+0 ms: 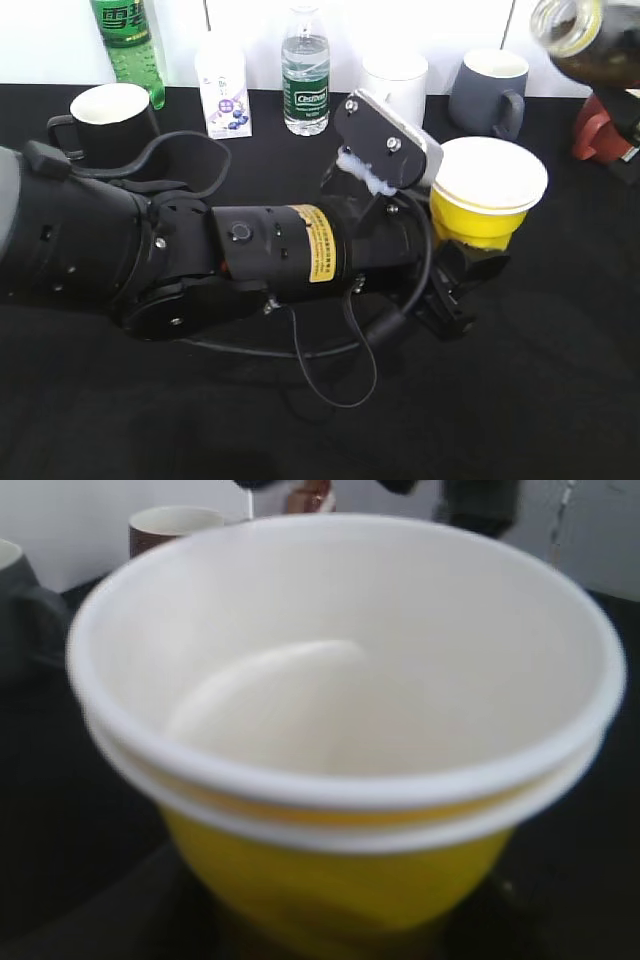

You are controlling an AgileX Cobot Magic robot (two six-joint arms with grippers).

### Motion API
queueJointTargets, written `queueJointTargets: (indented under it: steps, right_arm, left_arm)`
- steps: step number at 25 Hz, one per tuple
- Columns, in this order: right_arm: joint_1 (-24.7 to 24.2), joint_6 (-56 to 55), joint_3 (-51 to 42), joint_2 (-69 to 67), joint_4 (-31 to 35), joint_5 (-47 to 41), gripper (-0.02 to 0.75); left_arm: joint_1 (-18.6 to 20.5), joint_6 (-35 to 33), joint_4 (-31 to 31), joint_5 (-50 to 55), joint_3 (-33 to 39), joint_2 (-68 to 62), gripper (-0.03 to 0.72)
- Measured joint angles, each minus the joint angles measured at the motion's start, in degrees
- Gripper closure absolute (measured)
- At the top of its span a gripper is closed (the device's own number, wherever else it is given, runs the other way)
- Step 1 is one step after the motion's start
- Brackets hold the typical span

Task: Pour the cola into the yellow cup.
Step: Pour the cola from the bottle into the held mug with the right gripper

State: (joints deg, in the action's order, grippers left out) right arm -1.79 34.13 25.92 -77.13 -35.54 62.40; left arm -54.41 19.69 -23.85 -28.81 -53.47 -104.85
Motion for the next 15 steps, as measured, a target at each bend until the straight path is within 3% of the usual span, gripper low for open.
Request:
queueJointTargets:
  steps: [15]
  right_arm:
    - [0.0,15.9,0.0,0.0,4.2,-4.2,0.235]
  left_arm:
    - [0.0,0.1,0.0,4.1,0.0,3.6,0.249]
